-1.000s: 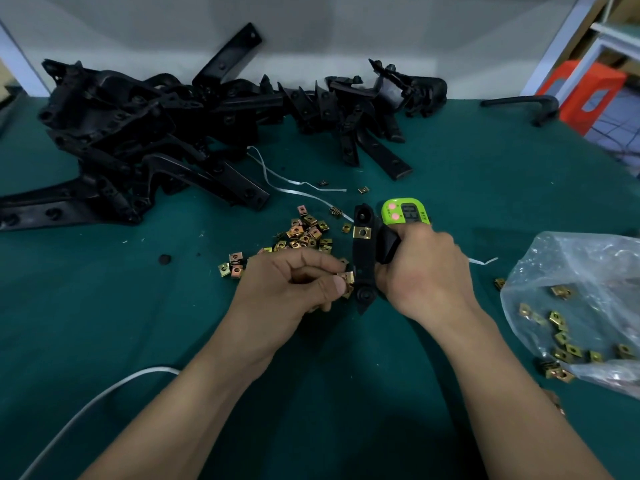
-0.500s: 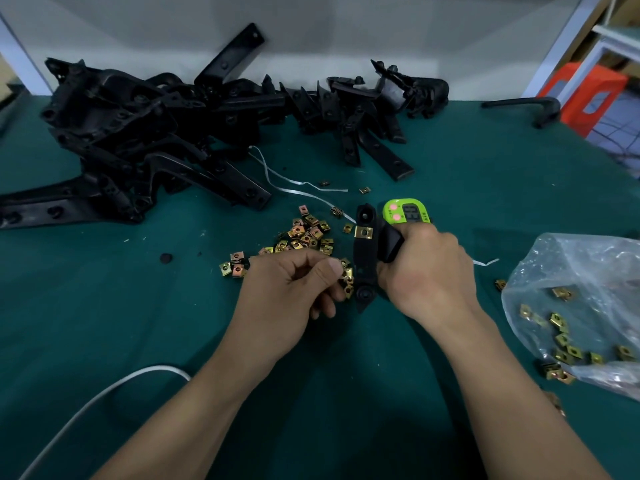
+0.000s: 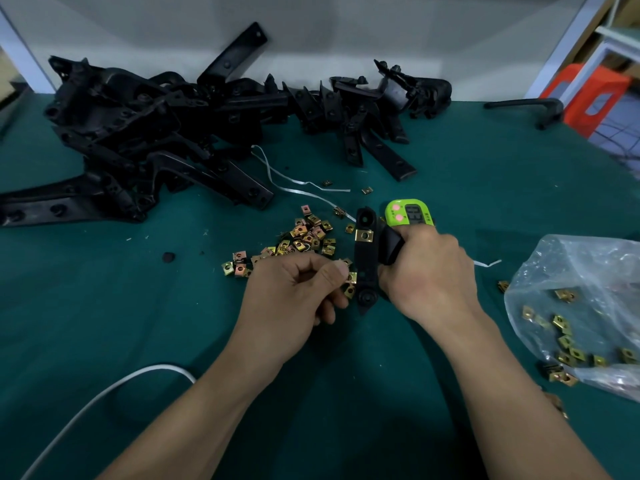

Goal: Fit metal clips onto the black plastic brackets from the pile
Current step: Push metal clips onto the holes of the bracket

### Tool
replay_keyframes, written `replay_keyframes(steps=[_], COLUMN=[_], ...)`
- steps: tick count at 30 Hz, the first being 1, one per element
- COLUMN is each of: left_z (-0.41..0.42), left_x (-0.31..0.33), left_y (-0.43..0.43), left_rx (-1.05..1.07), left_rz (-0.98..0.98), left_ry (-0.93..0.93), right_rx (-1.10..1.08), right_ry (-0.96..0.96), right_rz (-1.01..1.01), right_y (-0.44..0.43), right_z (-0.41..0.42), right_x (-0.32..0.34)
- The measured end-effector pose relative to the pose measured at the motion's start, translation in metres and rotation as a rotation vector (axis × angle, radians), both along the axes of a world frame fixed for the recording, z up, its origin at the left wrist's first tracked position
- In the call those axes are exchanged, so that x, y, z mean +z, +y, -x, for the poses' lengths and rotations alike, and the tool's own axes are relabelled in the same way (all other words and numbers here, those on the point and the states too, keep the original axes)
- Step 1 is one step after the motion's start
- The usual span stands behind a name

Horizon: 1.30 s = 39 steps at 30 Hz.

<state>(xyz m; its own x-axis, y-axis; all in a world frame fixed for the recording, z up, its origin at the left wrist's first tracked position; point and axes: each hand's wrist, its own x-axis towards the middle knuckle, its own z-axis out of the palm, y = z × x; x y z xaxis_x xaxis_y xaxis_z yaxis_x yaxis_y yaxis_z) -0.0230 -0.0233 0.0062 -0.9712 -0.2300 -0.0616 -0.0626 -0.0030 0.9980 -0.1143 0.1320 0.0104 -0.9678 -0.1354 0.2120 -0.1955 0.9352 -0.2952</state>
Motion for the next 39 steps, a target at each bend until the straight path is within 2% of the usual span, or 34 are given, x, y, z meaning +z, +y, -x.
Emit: replay_keyframes(steps=[5, 8, 13, 21, 28, 34, 36, 39], left_z=[-0.002, -0.004, -0.006, -0.016, -0.023, -0.022, -0.016, 0.003], left_x=[0.001, -0.002, -0.005, -0.001, 0.003, 0.009, 0.02, 0.042], left_y=[0.003, 0.008, 0.014, 0.022, 0.023, 0.02, 0.019, 0.028], left_rx=[0.03, 0.124, 0.286, 0.265, 0.195, 0.16, 0.187, 0.104], left_rz=[0.055, 0.094, 0.033, 0.21, 0.139, 0.469, 0.524, 0.537], left_ry=[0.024, 0.058, 0.084, 0.115, 0.118, 0.04, 0.052, 0.123], right_rx=[0.012, 0.01, -0.016, -0.079, -0.115, -0.139, -0.067, 0.131], right_ry=[-0.018, -0.04, -0.049, -0.066, -0.078, -0.109, -0.211, -0.438], right_rz=[0.004, 0.037, 0.06, 0.013, 0.011, 0.008, 0.1, 0.51], right_y=[-0.002, -0.007, -0.015, -0.021, -0.017, -0.008, -0.005, 0.011], right_z=[-0.004, -0.009, -0.013, -0.021, -0.019, -0.013, -0.013, -0.014], right_x=[0.002, 0.003, 0.003, 0.005, 0.006, 0.011, 0.022, 0.049])
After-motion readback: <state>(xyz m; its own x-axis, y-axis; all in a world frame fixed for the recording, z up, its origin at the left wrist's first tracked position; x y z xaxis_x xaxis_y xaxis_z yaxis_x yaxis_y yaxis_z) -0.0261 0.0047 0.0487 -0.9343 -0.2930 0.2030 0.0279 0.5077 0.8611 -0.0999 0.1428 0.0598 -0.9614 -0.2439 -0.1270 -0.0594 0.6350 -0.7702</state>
